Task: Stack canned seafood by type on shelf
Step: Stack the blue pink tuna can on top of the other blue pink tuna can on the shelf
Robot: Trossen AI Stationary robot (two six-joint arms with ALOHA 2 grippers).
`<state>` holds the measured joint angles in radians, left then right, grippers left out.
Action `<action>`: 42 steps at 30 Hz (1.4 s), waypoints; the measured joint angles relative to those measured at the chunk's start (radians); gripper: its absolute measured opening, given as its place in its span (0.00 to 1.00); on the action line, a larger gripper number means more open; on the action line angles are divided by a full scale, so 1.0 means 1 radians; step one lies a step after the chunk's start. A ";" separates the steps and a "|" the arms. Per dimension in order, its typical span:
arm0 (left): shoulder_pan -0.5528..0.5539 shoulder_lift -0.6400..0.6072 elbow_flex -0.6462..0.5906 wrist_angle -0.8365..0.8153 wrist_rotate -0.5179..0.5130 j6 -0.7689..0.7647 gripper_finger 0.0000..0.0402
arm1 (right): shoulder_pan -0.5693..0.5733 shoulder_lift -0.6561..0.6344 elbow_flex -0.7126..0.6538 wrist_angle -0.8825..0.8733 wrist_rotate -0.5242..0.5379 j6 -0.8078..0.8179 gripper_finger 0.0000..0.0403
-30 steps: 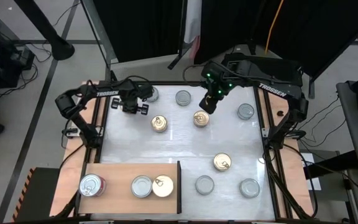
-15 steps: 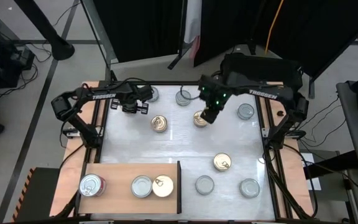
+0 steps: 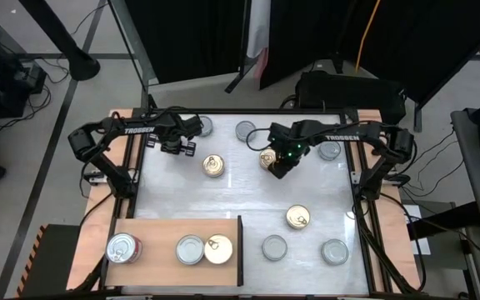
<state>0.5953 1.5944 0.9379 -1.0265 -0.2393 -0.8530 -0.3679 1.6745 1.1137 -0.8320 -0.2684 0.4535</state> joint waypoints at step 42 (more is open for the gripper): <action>0.000 -0.002 0.000 -0.037 0.135 0.215 0.03 | -0.007 0.103 0.073 0.113 0.045 0.172 0.00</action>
<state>0.5951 1.5929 0.9382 -1.0635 -0.1040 -0.6384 -0.3749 1.7771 1.1870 -0.7193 -0.2235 0.6258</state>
